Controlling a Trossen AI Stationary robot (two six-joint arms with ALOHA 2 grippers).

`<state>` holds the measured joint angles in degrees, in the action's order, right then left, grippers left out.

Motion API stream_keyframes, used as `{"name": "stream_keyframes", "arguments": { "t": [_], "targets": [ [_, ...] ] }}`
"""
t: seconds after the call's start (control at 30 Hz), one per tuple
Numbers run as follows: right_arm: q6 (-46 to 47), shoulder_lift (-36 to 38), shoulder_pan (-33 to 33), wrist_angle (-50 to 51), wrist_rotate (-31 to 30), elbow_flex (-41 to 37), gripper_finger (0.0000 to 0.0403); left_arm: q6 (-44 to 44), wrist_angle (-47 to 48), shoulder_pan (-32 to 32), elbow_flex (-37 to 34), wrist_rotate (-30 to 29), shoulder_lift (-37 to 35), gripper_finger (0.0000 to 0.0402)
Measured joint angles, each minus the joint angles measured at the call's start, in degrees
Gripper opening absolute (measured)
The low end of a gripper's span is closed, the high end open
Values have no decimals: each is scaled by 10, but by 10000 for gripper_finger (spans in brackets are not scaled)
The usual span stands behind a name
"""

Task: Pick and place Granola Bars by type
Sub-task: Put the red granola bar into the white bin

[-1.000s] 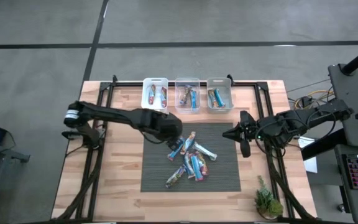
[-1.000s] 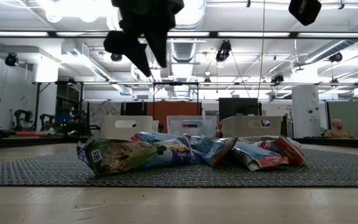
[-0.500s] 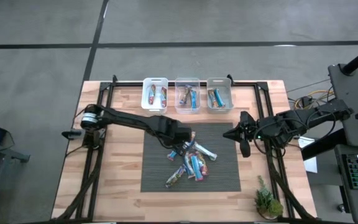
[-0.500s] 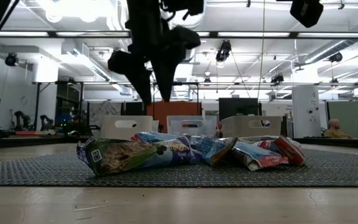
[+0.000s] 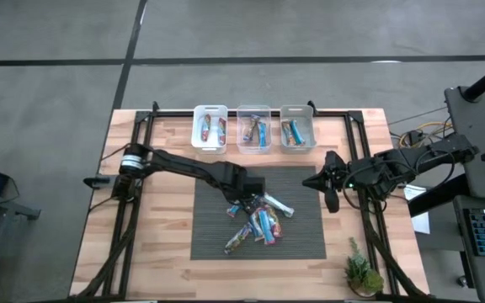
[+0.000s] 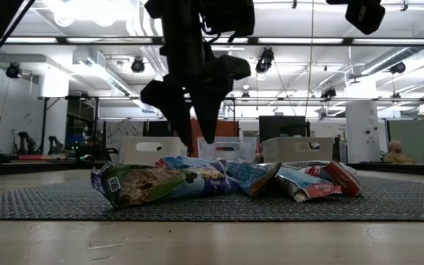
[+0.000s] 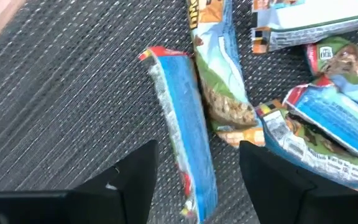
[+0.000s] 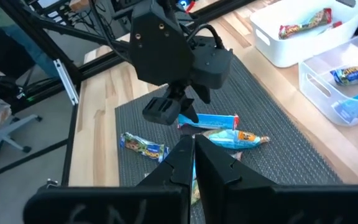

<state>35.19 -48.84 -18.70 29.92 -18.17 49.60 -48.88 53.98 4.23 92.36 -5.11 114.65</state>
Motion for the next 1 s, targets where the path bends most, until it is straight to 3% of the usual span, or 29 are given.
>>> {"name": "stream_keyframes", "arguments": {
  "t": [1.0],
  "targets": [
    [16, 0, 0, 2, 0, 0, 9, 38, -15, -18, -8, 16, 56, 206]
  ]
}}
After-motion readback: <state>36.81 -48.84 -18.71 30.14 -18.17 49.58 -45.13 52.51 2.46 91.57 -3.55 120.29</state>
